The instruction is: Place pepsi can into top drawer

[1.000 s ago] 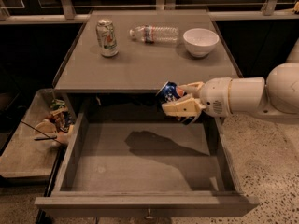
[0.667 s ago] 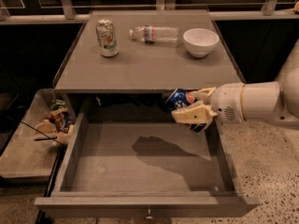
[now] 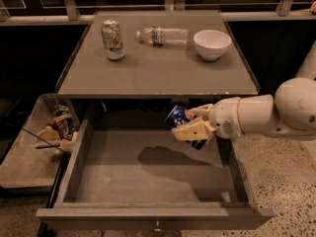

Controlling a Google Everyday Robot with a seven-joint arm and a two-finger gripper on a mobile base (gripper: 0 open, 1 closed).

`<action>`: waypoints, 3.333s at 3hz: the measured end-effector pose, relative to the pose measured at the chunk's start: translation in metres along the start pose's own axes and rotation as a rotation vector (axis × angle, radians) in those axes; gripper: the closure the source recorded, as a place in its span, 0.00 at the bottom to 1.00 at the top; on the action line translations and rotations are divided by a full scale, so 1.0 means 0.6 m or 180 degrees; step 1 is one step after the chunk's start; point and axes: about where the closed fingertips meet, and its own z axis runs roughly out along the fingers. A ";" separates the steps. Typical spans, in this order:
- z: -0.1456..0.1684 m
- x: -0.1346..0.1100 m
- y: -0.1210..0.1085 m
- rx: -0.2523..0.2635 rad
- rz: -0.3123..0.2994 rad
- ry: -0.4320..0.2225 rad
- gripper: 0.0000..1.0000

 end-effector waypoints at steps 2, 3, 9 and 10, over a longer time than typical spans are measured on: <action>0.123 0.150 0.029 -0.0195 0.0221 0.0551 1.00; 0.152 0.194 0.018 -0.0092 0.0178 0.0610 1.00; 0.165 0.247 -0.070 0.0475 0.0012 0.0503 0.34; 0.165 0.247 -0.070 0.0475 0.0012 0.0503 0.13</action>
Offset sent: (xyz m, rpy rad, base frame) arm -0.0284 0.0394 -0.1687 -0.1401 0.2341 0.0342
